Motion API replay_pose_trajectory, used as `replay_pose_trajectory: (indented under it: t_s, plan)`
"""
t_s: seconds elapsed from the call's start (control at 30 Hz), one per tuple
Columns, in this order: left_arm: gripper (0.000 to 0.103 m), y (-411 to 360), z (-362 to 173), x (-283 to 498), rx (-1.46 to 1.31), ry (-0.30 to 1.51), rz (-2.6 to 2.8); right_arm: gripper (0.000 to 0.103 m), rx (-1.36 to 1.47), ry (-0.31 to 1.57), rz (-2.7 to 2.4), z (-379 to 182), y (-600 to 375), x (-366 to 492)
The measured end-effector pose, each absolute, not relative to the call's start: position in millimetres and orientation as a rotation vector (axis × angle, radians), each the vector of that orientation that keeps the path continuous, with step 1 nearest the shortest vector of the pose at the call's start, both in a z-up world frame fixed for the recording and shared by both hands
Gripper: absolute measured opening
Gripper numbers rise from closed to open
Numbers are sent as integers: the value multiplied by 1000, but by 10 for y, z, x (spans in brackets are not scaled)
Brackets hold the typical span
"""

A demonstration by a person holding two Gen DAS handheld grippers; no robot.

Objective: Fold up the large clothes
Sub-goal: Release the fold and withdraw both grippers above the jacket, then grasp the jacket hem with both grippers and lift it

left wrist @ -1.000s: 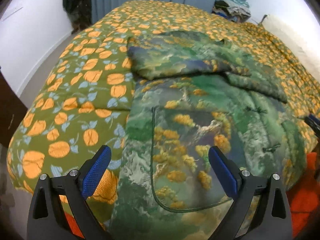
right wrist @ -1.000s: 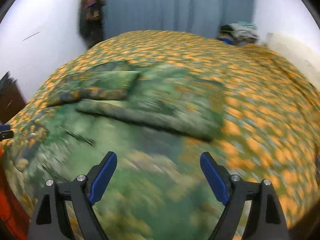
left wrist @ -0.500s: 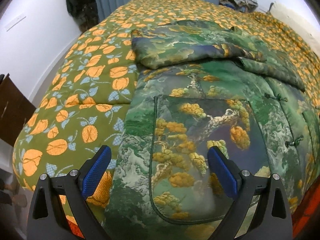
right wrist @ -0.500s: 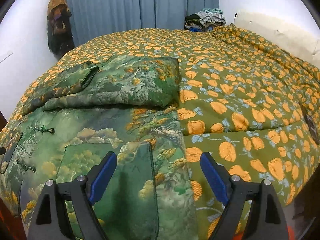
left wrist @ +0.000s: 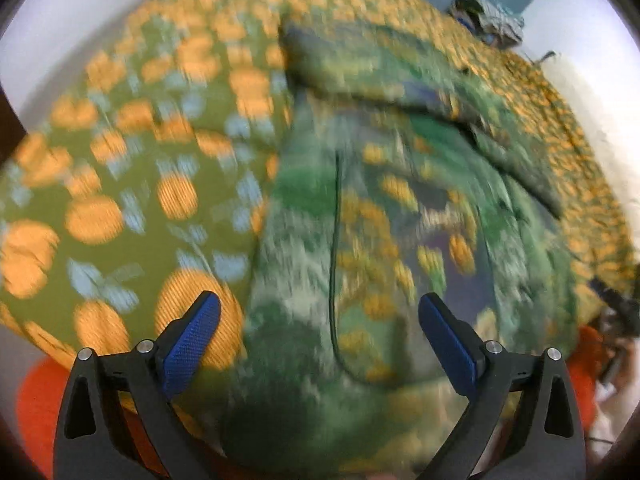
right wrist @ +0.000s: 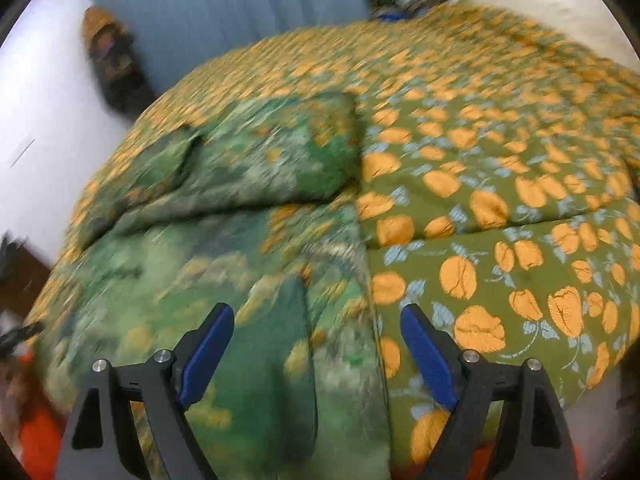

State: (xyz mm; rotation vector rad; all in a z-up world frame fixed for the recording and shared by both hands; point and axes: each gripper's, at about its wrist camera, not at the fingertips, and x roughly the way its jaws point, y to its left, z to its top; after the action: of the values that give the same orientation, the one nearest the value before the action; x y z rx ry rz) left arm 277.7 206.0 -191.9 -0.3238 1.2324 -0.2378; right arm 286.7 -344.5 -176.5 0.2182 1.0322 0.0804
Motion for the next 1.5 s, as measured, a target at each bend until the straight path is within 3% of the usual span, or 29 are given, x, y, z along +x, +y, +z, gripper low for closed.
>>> replay_pose_trajectory:
  t_s: [0.23, 0.4, 0.47, 0.5, 0.53, 0.57, 0.6, 0.63, 0.73, 1.03, 1.33, 1.5]
  plan:
    - [102, 1646, -2112, 2763, -218, 1341, -364, 87, 299, 1383, 179, -2350, -3643, 2740]
    - [102, 1594, -2115, 2771, -197, 1386, -382, 85, 295, 1485, 292, -2551, -3436, 2787]
    - [100, 1582, -2096, 2766, -188, 1409, -383, 51, 283, 1482, 352, -2489, -3348, 2745]
    - [91, 1556, -2072, 2733, -163, 1420, -377, 30, 257, 1465, 353, -2423, -3314, 2712]
    - [76, 1537, -2040, 2713, -141, 1425, -374, 26, 244, 1447, 344, -2355, -3297, 2686]
    - [69, 1522, -2020, 2670, -120, 1430, -372, 18, 250, 1434, 345, -2310, -3297, 2660]
    - [55, 1524, -1995, 2623, -105, 1430, -370, 16, 269, 1407, 346, -2233, -3298, 2630]
    - [40, 1555, -1972, 2621, -99, 1431, -369, 15, 287, 1384, 342, -2162, -3296, 2602]
    - [16, 1616, -1867, 2592, -135, 1428, -376, 14, 326, 1338, 338, -1985, -3267, 2556]
    - [11, 1878, -1463, 2447, -223, 1370, -409, 13, 420, 1226, 365, -1483, -3392, 2581]
    - [12, 2191, -1317, 1780, -266, 1454, -422, 12, 559, 1259, 432, -1273, -3480, 2169]
    - [11, 2406, -916, 1732, -367, 1407, -439, 12, 703, 1202, 472, -1058, -3543, 2083]
